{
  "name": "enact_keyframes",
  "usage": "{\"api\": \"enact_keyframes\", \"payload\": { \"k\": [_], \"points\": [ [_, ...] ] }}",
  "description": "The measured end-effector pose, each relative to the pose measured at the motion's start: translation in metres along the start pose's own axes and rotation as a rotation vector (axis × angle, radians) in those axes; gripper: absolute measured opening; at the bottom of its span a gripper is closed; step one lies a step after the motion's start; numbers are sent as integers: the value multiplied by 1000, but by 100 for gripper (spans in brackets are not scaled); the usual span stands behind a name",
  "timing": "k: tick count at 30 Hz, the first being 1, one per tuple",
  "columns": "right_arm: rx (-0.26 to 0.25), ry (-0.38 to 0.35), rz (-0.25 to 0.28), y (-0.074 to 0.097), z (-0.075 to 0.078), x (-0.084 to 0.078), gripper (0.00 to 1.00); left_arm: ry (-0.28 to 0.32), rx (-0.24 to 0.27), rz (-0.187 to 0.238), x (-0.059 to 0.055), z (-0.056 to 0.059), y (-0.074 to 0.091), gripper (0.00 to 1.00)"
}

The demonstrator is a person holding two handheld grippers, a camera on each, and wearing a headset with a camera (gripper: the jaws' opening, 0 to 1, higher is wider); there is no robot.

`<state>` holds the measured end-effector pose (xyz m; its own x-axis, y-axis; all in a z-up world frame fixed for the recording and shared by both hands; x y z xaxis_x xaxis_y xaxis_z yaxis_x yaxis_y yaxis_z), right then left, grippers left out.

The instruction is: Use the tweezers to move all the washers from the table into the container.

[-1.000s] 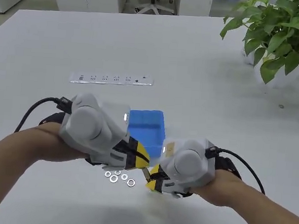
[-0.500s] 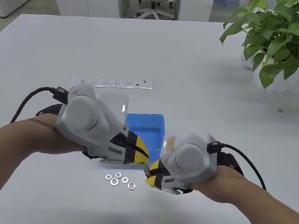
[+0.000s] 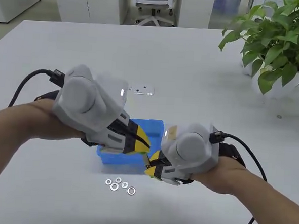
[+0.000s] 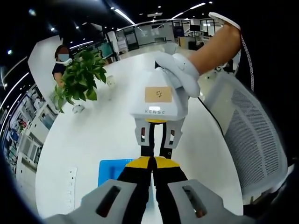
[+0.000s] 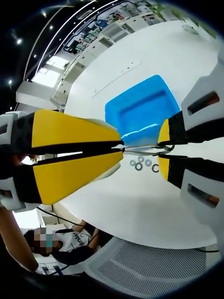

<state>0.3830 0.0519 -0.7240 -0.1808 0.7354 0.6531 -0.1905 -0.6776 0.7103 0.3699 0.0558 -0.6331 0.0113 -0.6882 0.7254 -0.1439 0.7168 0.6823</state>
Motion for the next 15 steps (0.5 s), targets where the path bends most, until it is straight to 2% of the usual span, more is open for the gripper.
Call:
{"api": "enact_keyframes", "payload": {
  "k": [6, 15],
  "points": [
    [-19, 2, 12, 4, 13, 7, 9, -21, 5, 0, 8, -9, 6, 5],
    [-44, -9, 36, 4, 31, 13, 9, -47, 3, -16, 13, -24, 11, 5]
  ]
}}
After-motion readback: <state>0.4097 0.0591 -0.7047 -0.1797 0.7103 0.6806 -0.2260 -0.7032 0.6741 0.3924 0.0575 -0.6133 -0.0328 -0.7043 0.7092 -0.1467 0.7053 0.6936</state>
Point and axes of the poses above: the centre of the closed fingertips' face, and the gripper's own axes: y roughly backward along the fingers, z roughly to its right, x roughly out of its top, the point moved 2 cm from there along y, roughly backward along the fingers, and after that the axes turned 9 degrees about y, right-handed, at the moved point
